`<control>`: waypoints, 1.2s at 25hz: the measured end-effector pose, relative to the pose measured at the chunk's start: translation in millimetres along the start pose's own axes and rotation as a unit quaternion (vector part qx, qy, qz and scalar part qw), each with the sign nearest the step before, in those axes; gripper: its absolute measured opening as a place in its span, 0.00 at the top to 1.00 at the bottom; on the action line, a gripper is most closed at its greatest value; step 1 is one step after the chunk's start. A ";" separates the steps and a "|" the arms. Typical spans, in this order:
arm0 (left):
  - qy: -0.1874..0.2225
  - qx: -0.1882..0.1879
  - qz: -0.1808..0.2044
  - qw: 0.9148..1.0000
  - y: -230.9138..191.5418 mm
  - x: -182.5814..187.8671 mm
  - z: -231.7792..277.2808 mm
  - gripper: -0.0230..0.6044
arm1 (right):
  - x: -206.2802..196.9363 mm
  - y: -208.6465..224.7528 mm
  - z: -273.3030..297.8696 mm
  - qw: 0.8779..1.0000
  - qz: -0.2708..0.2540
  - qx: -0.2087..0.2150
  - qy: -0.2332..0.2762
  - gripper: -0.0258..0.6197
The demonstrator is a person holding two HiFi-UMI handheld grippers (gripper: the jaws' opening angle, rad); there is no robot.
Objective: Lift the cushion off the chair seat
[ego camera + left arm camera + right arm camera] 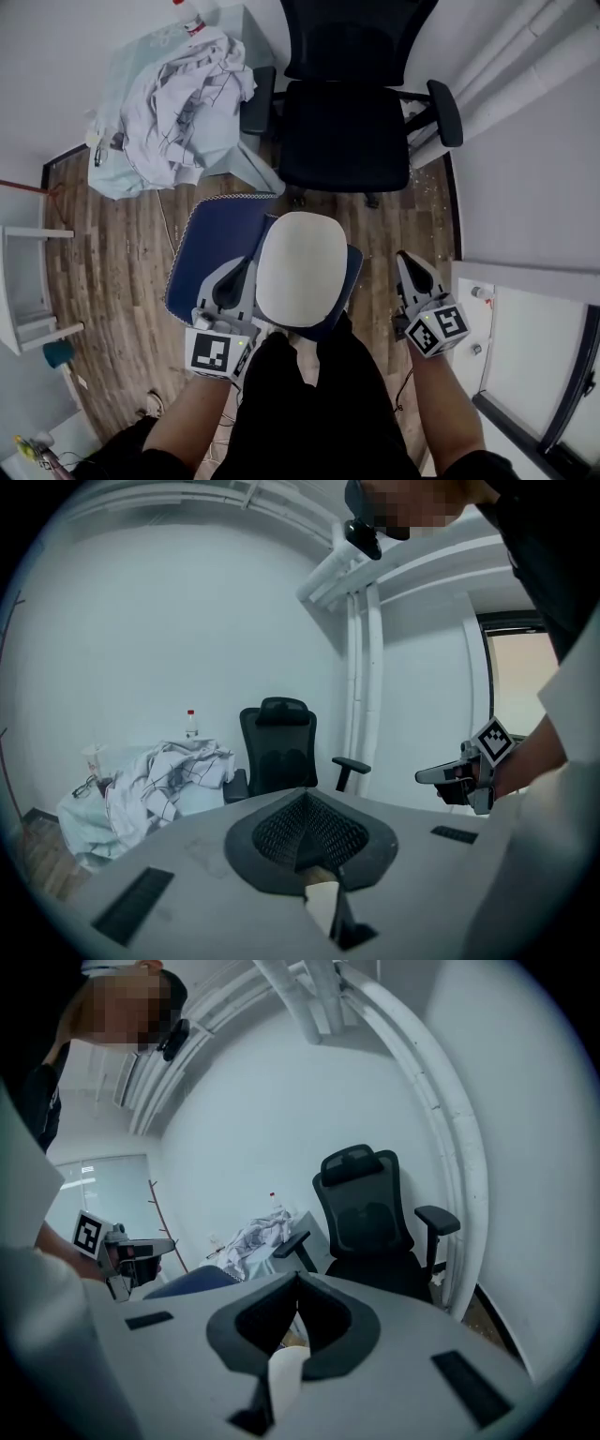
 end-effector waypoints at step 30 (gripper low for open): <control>-0.046 0.031 -0.018 0.998 0.1 -197.8 91.8 0.96 | -192.1 85.6 128.0 0.995 -0.009 0.062 -0.078 0.94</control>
Point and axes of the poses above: the fingertips, and each gripper's own axes: z forward along the fingers, y to its right, x out of its top, the point moved 2 cm from there along -z, backward along the fingers, and after that the axes turned 7 degrees about y, right-handed, at the moved point
